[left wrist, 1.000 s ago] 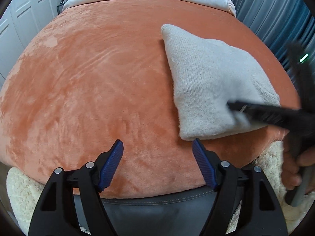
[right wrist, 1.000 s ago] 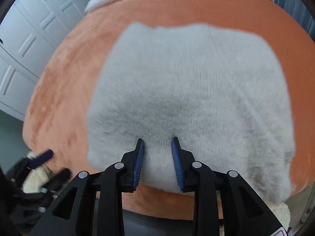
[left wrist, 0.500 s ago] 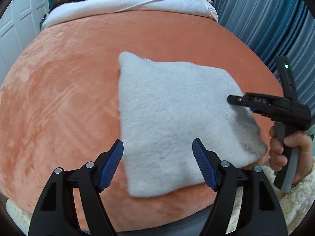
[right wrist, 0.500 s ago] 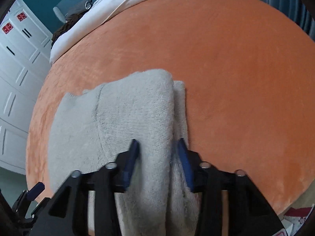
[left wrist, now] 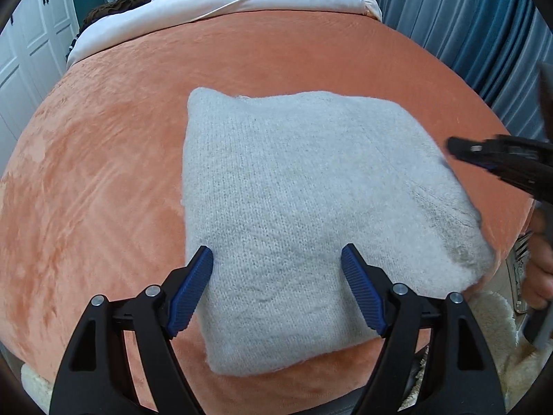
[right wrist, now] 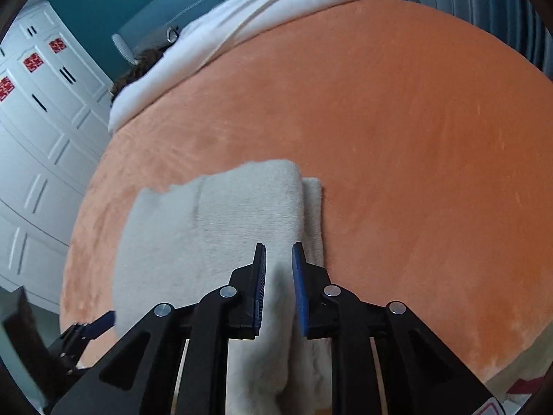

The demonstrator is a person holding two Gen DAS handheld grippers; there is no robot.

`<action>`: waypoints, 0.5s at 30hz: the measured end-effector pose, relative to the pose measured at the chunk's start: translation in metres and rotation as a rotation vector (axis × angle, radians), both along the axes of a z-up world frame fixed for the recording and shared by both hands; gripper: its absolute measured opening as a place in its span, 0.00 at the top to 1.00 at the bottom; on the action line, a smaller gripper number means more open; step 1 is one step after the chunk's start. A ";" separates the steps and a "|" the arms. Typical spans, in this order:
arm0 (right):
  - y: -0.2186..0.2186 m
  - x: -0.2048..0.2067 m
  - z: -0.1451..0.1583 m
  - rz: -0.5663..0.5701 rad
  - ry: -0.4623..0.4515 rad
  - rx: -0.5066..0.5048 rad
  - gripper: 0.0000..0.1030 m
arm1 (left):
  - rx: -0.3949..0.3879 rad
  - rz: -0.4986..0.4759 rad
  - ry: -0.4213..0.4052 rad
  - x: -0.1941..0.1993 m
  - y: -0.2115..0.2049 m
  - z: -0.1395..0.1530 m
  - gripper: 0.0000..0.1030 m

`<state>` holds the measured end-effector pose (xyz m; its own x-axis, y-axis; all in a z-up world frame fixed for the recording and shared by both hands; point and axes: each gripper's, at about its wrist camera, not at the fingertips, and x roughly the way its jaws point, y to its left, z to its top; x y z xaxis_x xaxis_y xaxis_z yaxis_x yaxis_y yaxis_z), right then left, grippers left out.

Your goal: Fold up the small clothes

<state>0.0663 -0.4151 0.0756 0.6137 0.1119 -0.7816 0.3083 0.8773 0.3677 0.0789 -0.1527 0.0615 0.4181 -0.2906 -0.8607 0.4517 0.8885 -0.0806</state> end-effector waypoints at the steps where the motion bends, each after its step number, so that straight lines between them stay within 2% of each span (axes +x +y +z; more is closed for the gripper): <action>1: 0.007 -0.013 0.010 0.011 -0.014 -0.005 0.83 | -0.005 0.003 0.007 0.000 0.002 0.001 0.28; 3: 0.024 -0.035 0.011 0.049 -0.006 -0.008 0.83 | -0.009 0.006 0.010 -0.002 0.003 0.002 0.28; 4: 0.031 -0.038 0.003 0.068 0.033 -0.015 0.83 | -0.006 0.009 0.006 -0.003 0.003 0.001 0.28; 7: 0.048 -0.039 -0.046 0.079 0.199 -0.123 0.83 | 0.010 0.011 -0.006 -0.007 0.000 -0.002 0.28; 9: 0.048 -0.045 -0.046 0.055 0.197 -0.118 0.81 | 0.031 0.006 -0.014 -0.012 -0.003 0.001 0.28; 10: 0.047 -0.048 -0.035 0.041 0.173 -0.098 0.78 | 0.034 0.000 -0.013 -0.015 -0.002 0.003 0.28; 12: 0.045 -0.052 -0.017 0.024 0.124 -0.098 0.78 | 0.021 -0.001 -0.006 -0.019 0.003 0.007 0.28; 13: 0.045 -0.054 -0.016 0.022 0.128 -0.111 0.78 | 0.019 0.007 -0.002 -0.022 0.006 0.007 0.28; 15: 0.043 -0.052 -0.035 0.042 0.183 -0.124 0.78 | 0.022 0.019 0.006 -0.024 0.009 0.006 0.28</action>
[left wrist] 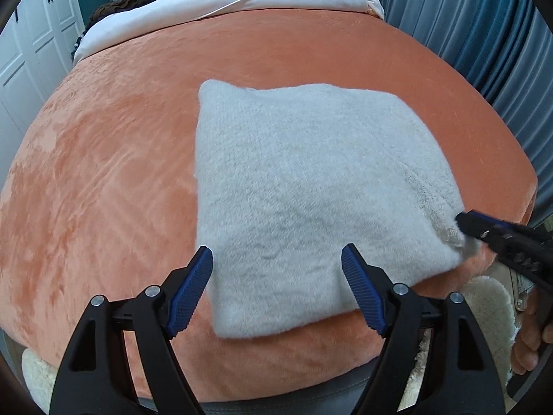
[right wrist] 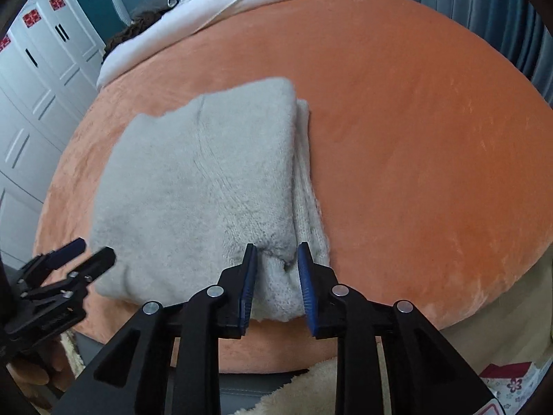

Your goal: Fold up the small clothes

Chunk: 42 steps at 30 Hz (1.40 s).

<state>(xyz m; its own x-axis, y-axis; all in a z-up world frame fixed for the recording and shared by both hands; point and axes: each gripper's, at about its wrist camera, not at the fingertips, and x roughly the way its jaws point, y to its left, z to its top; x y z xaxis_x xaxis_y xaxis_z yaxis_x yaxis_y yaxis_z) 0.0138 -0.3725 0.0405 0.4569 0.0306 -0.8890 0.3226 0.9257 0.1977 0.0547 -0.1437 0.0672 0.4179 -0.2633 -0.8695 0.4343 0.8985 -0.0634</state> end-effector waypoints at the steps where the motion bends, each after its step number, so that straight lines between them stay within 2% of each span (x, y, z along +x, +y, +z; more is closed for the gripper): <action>1: -0.001 0.003 -0.015 0.006 0.044 0.001 0.78 | 0.002 0.007 0.011 -0.001 0.001 -0.002 0.28; 3: 0.008 0.004 -0.014 -0.004 0.037 -0.013 0.76 | 0.009 0.009 0.026 -0.004 0.003 -0.005 0.28; 5: 0.007 -0.003 0.005 -0.012 0.003 -0.018 0.71 | 0.021 0.001 0.013 -0.009 0.004 -0.003 0.28; 10: 0.003 -0.011 0.016 -0.051 -0.039 0.026 0.68 | 0.026 0.002 0.028 -0.016 0.007 -0.007 0.28; 12: 0.000 -0.001 0.015 -0.060 -0.045 0.049 0.67 | 0.037 0.003 0.028 -0.017 0.007 -0.008 0.28; 14: -0.005 0.010 0.012 -0.064 -0.059 0.061 0.60 | 0.038 0.002 0.035 -0.017 0.008 -0.010 0.28; 16: 0.001 0.033 0.003 -0.053 -0.047 0.057 0.57 | 0.047 0.007 0.041 -0.017 0.009 -0.013 0.28; 17: 0.002 0.038 -0.001 -0.045 -0.034 0.045 0.69 | 0.051 0.007 0.046 -0.017 0.009 -0.015 0.28; 18: 0.002 0.041 -0.001 -0.036 -0.040 0.029 0.76 | 0.059 0.008 0.051 -0.016 0.009 -0.018 0.28; 20: -0.001 0.041 0.016 -0.033 -0.099 0.033 0.89 | 0.070 0.008 0.057 -0.014 0.011 -0.022 0.28; 22: -0.006 0.039 0.025 -0.054 -0.147 0.039 0.90 | 0.083 0.013 0.063 -0.013 0.013 -0.028 0.27; 23: -0.011 0.039 0.020 -0.064 -0.134 0.061 0.90 | 0.083 0.016 0.071 -0.011 0.014 -0.031 0.27; 25: -0.017 0.046 -0.011 -0.062 -0.044 0.086 0.90 | 0.079 0.026 0.091 -0.009 0.015 -0.038 0.27; 27: -0.017 0.043 -0.013 -0.056 -0.062 0.086 0.90 | 0.077 0.024 0.098 -0.009 0.015 -0.040 0.27; 28: -0.017 0.041 -0.005 -0.056 -0.072 0.092 0.89 | 0.080 0.020 0.090 -0.010 0.015 -0.038 0.27; 30: -0.018 0.035 0.009 -0.076 -0.093 0.095 0.76 | 0.069 0.020 0.093 -0.010 0.015 -0.033 0.25; 32: -0.018 0.027 0.017 -0.088 -0.105 0.068 0.60 | 0.023 0.024 0.101 -0.009 0.016 -0.026 0.18; 34: -0.018 0.017 0.017 -0.098 -0.106 0.054 0.50 | -0.004 0.033 0.105 -0.004 0.016 -0.020 0.14; 37: -0.017 0.012 0.002 -0.108 -0.093 0.089 0.43 | -0.019 0.051 0.120 0.006 0.012 -0.020 0.13; 42: -0.013 0.019 -0.017 -0.130 -0.100 0.147 0.37 | -0.031 0.070 0.184 0.022 0.005 -0.031 0.13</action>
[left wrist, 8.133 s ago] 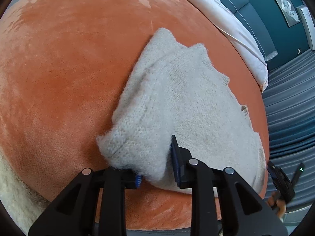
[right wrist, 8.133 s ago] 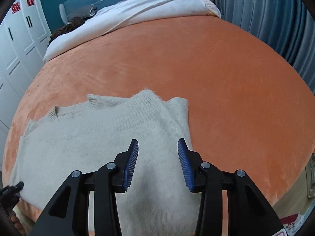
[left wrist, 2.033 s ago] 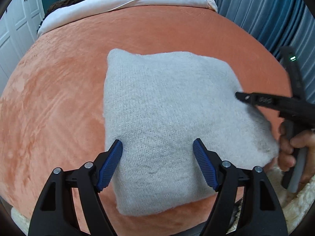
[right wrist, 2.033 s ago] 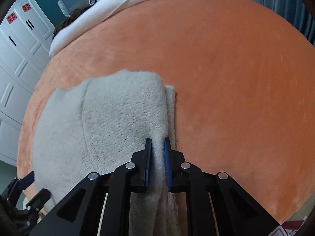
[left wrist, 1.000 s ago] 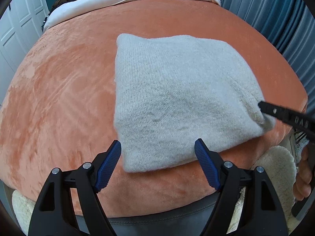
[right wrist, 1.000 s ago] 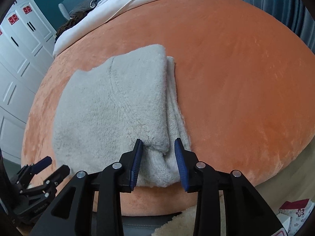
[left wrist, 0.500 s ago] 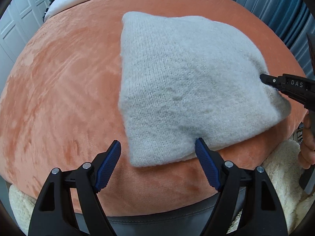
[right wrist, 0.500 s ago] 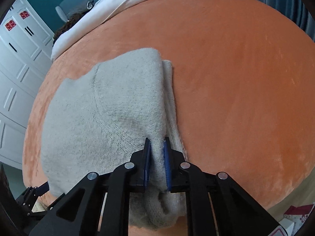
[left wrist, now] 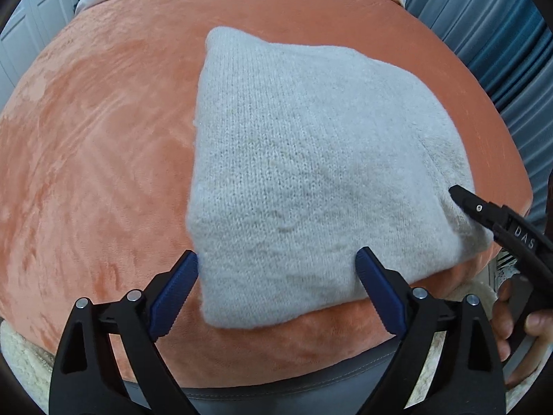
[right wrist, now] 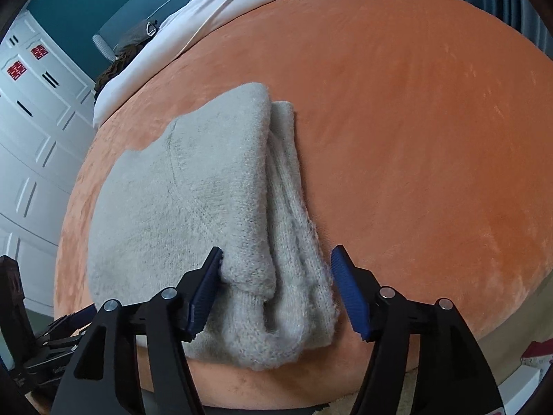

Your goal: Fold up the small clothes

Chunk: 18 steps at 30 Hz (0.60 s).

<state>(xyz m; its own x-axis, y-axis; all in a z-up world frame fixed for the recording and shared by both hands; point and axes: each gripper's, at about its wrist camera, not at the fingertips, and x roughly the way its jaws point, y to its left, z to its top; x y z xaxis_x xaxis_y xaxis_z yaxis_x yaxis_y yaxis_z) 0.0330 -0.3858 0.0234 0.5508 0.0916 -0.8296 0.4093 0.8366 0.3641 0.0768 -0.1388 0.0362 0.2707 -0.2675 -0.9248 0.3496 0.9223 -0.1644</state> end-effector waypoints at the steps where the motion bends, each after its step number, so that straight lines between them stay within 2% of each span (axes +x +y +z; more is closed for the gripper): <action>1: -0.001 0.002 -0.002 -0.002 -0.004 0.011 0.37 | 0.000 0.001 0.002 0.002 -0.001 -0.001 0.13; 7: -0.002 0.009 -0.010 -0.016 -0.025 0.075 0.35 | 0.001 0.011 0.009 0.009 -0.005 -0.006 0.10; 11: -0.003 0.006 -0.009 -0.014 -0.042 0.079 0.33 | -0.022 0.009 0.006 0.004 -0.001 -0.005 0.10; 14: -0.006 0.009 -0.015 -0.010 -0.035 0.096 0.30 | -0.096 0.017 0.013 0.012 0.011 -0.007 0.10; 18: -0.020 0.014 -0.027 -0.013 -0.043 0.185 0.28 | -0.233 0.105 0.056 0.030 0.037 -0.014 0.10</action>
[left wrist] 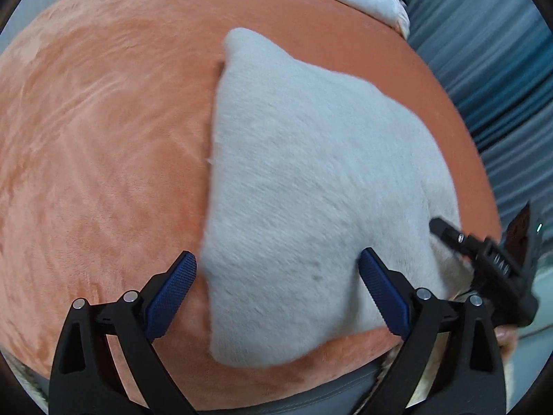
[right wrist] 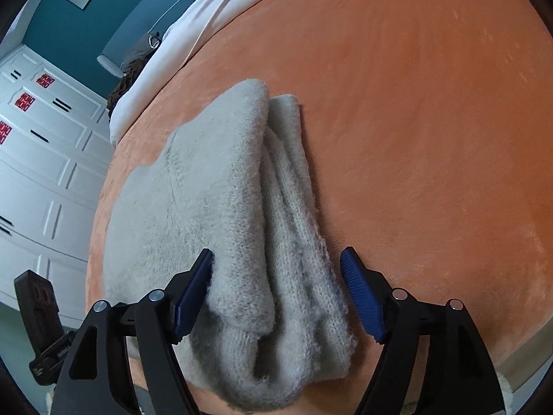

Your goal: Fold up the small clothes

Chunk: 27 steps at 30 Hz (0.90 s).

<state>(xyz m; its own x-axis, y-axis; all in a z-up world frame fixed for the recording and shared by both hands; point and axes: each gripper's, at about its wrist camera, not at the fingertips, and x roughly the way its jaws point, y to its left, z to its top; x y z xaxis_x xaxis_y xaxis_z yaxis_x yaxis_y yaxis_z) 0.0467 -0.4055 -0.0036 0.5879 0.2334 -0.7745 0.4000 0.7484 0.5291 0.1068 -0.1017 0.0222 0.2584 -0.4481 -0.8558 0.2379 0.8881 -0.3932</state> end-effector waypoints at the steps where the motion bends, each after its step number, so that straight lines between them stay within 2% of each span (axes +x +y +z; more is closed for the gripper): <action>1: -0.001 0.002 -0.003 0.004 -0.006 0.019 0.26 | -0.033 0.014 0.016 0.005 0.005 -0.004 0.10; 4: -0.004 0.010 -0.009 0.024 -0.019 0.054 0.22 | -0.091 0.003 0.038 0.014 0.006 -0.013 0.10; 8: -0.003 0.025 -0.011 0.056 -0.040 0.089 0.21 | -0.111 -0.041 0.020 0.020 -0.011 -0.019 0.08; 12: 0.002 0.039 -0.012 0.064 -0.044 0.092 0.24 | -0.110 -0.026 0.036 0.026 -0.026 -0.016 0.07; 15: 0.011 0.047 -0.004 0.062 -0.029 0.036 0.48 | -0.095 -0.041 -0.004 0.020 -0.037 0.000 0.27; 16: 0.014 0.047 0.002 0.062 -0.035 0.016 0.58 | -0.087 -0.059 -0.024 0.015 -0.040 0.008 0.37; 17: 0.017 0.046 0.009 0.060 -0.046 -0.007 0.63 | -0.079 -0.073 -0.043 0.013 -0.042 0.014 0.45; 20: 0.029 0.037 0.035 0.061 -0.098 -0.047 0.65 | -0.090 -0.116 -0.087 0.005 -0.047 0.041 0.52; 23: 0.038 0.018 0.067 0.057 -0.142 -0.113 0.65 | -0.096 -0.169 -0.116 -0.007 -0.056 0.068 0.53; 27: 0.032 -0.024 0.106 0.003 -0.194 -0.128 0.65 | -0.127 -0.248 -0.167 -0.032 -0.067 0.105 0.53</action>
